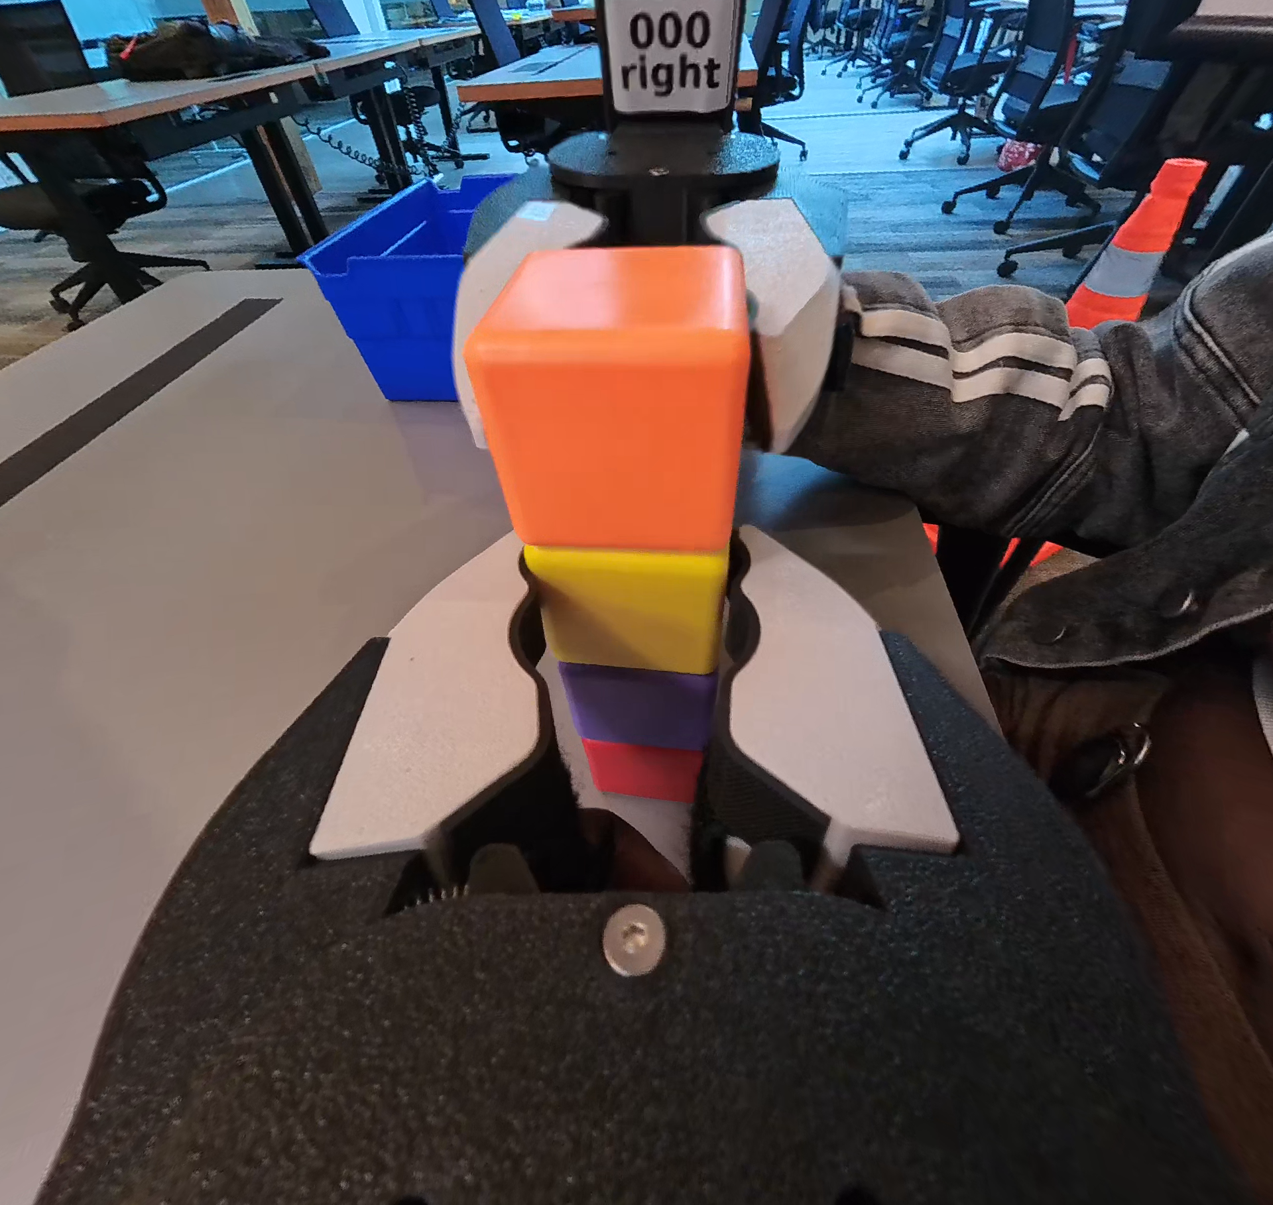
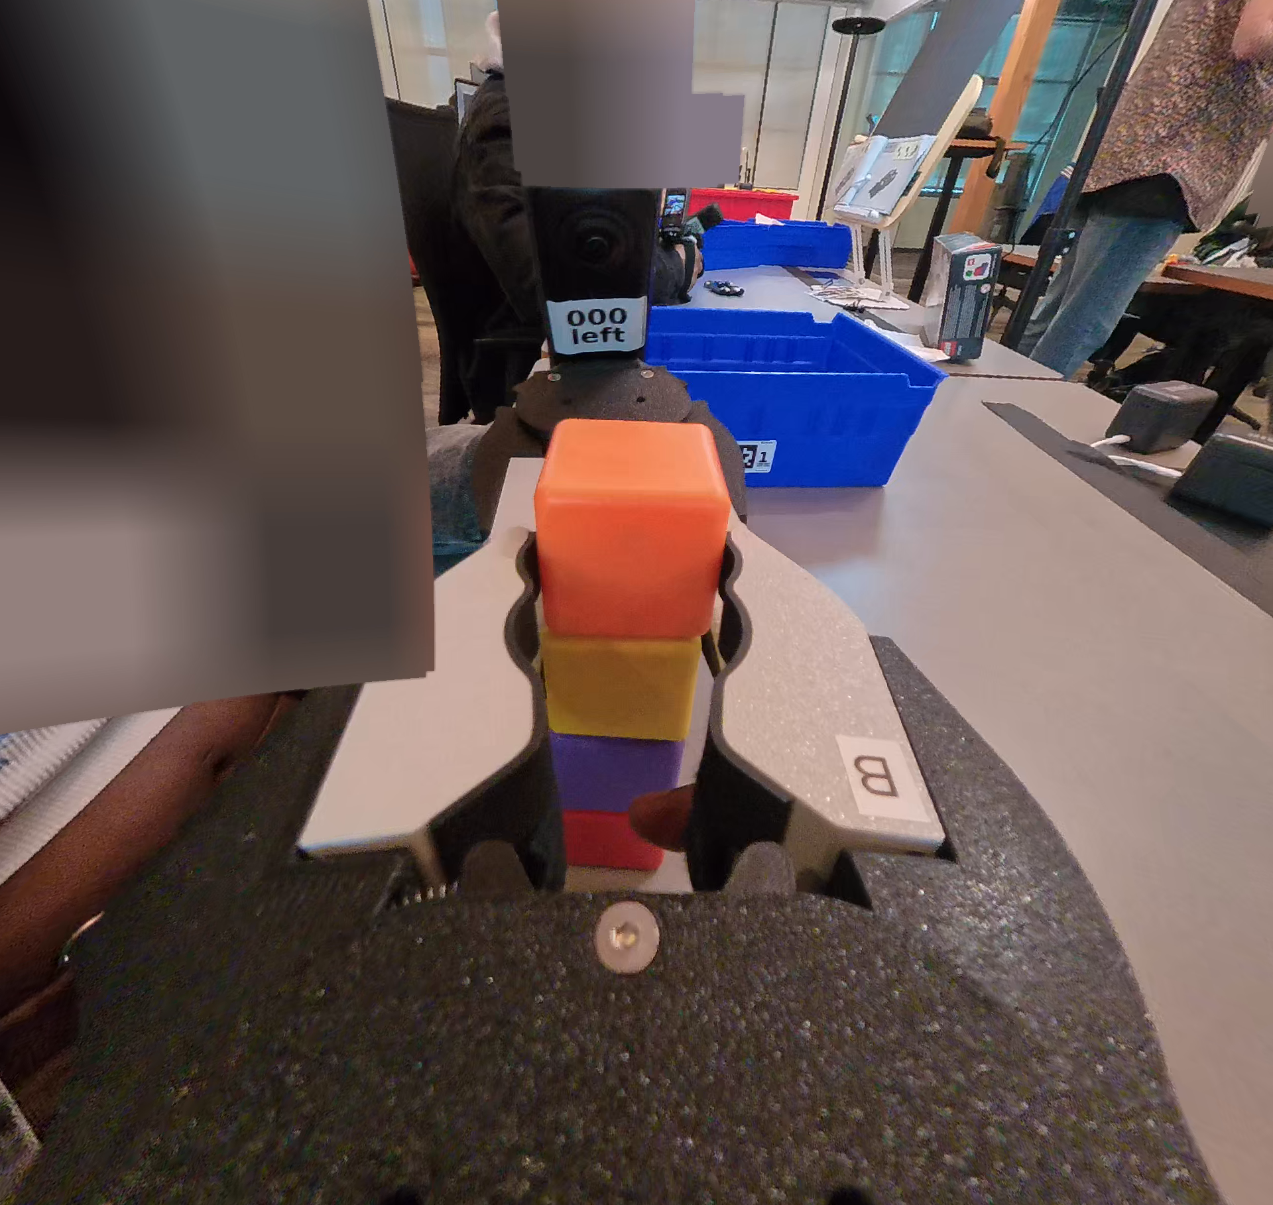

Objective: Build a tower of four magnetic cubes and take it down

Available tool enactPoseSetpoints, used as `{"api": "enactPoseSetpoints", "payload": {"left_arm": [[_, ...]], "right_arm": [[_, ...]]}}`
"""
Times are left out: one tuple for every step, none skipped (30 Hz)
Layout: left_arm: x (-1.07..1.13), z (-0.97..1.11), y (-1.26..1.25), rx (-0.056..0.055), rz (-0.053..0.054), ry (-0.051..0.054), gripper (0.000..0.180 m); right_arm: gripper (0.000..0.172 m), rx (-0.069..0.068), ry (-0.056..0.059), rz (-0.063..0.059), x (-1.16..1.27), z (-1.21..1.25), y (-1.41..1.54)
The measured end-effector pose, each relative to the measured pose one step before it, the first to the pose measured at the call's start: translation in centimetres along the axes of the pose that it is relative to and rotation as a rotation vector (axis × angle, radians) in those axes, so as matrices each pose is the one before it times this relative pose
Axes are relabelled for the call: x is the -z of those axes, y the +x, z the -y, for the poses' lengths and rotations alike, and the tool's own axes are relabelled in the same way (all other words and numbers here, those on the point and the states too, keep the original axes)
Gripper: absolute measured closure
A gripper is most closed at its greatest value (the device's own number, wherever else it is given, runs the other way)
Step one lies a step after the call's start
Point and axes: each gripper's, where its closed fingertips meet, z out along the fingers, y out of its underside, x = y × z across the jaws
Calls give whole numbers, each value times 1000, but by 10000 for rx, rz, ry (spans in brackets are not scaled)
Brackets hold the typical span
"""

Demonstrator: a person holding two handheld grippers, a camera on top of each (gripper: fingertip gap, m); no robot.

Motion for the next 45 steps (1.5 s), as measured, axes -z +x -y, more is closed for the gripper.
{"api": "enactPoseSetpoints", "payload": {"left_arm": [[123, 83, 284, -125, -181, -34, 118], [231, 204, 279, -126, -156, 4, 105], [384, 322, 143, -153, -68, 68, 95], [490, 505, 10, -176, -4, 222, 87], [596, 725, -15, -135, 5, 403, 83], [645, 957, -1, -8, -19, 542, 80], [612, 1166, -36, 119, -10, 640, 78], [565, 1092, -48, 158, -25, 573, 77], [475, 826, -21, 135, -42, 398, 77], [390, 510, -70, 61, -1, 229, 77], [302, 225, -141, 14, 57, 77, 76], [230, -2, -106, -27, 31, -48, 75], [181, -165, -119, -34, 34, -129, 75], [148, -237, -268, -34, 131, -172, 74], [141, -169, -264, -60, 144, -123, 74], [149, 17, -217, -64, 131, -20, 73], [149, 173, -132, -45, 92, 59, 73], [124, 238, -55, -17, 53, 100, 73], [67, 76, 36, 14, -19, 3, 74], [17, -278, 167, 18, -115, -220, 74], [-7, -714, 273, 1, -192, -484, 76], [-82, -975, 333, -58, -206, -630, 74], [-144, -966, 190, -102, -102, -591, 73], [-201, -812, 126, -112, -52, -468, 72], [-245, -623, 92, -43, -48, -348, 71], [-255, -491, 130, 35, -94, -275, 71], [-238, -479, 150, 63, -111, -279, 71], [-232, -579, 105, 19, -79, -336, 71], [-225, -639, 16, -29, -15, -358, 70], [-230, -669, 58, -23, -43, -374, 70], [-218, -531, 112, -11, -79, -285, 70], [-204, -307, 106, 0, -77, -155, 69], [-155, -152, 91, 8, -67, -76, 69], [-107, -69, 92, 4, -66, -35, 69], [-30, -17, 76, -3, -53, 0, 70], [28, 64, 43, -8, -21, 45, 70], [87, 151, -20, -7, 12, 98, 70], [131, 274, -70, 0, 39, 167, 70], [169, 403, -150, 8, 96, 244, 70], [202, 554, -232, 7, 140, 326, 70], [234, 645, -267, 13, 168, 382, 70], [258, 743, -356, 1, 226, 443, 70], [291, 897, -378, -17, 254, 545, 70], [305, 984, -381, 2, 258, 594, 71], [332, 1049, -289, 44, 198, 627, 71]], "right_arm": [[113, 139, 44, -27, 177, 269, -118], [101, 129, 55, -37, 305, 372, -124], [94, 117, 9, 1, 410, 373, -156], [88, 93, -22, -6, 470, 323, -145], [84, 74, -27, -38, 489, 266, -103], [79, 73, -25, -47, 460, 195, -54], [75, 71, -37, -52, 419, 111, -33], [71, 61, -54, -57, 357, 36, 23], [69, 47, -50, -69, 303, -2, 65], [68, 24, -27, -79, 230, -7, 112], [68, -1, -18, -58, 140, -25, 104], [68, -16, -27, -23, 86, -55, 56], [66, -18, -63, -9, 54, -96, 25], [65, -4, -91, -27, 58, -129, 44], [65, 21, -55, -40, 60, -48, 32], [64, 39, 15, -25, 63, 73, -9], [64, 40, 57, -37, 54, 147, 4], [64, 33, 52, -54, 33, 150, 42], [65, 17, -5, -12, 26, 38, -4], [65, -22, -95, 61, -5, -138, -95], [66, -71, -201, 119, -17, -334, -153], [67, -85, -294, 140, -69, -507, -190], [67, -61, -339, 116, -96, -595, -167], [67, -38, -353, 92, -130, -603, -132], [67, -32, -356, 93, -139, -589, -144], [67, -39, -363, 97, -141, -582, -160], [67, -51, -394, 63, -158, -627, -112], [67, -62, -456, 10, -154, -718, -40], [68, -58, -506, -16, -179, -781, 12], [67, -36, -486, 7, -208, -753, -48], [67, -18, -394, 36, -224, -593, -87], [66, -8, -262, 57, -221, -382, -111], [66, -4, -147, 58, -182, -205, -98], [66, -4, -67, 37, -126, -63, -53], [66, 0, -11, 19, -54, 12, -29], [66, 10, 37, -8, -2, 68, 16], [66, 23, 85, -58, 73, 136, 77], [66, 36, 145, -93, 122, 243, 134], [66, 55, 227, -117, 170, 398, 170], [66, 76, 317, -151, 194, 549, 214], [67, 75, 359, -154, 212, 639, 205], [67, 73, 365, -164, 224, 665, 218], [67, 91, 409, -216, 229, 738, 296], [67, 96, 487, -250, 260, 857, 332], [68, 61, 547, -253, 273, 950, 361]]}}
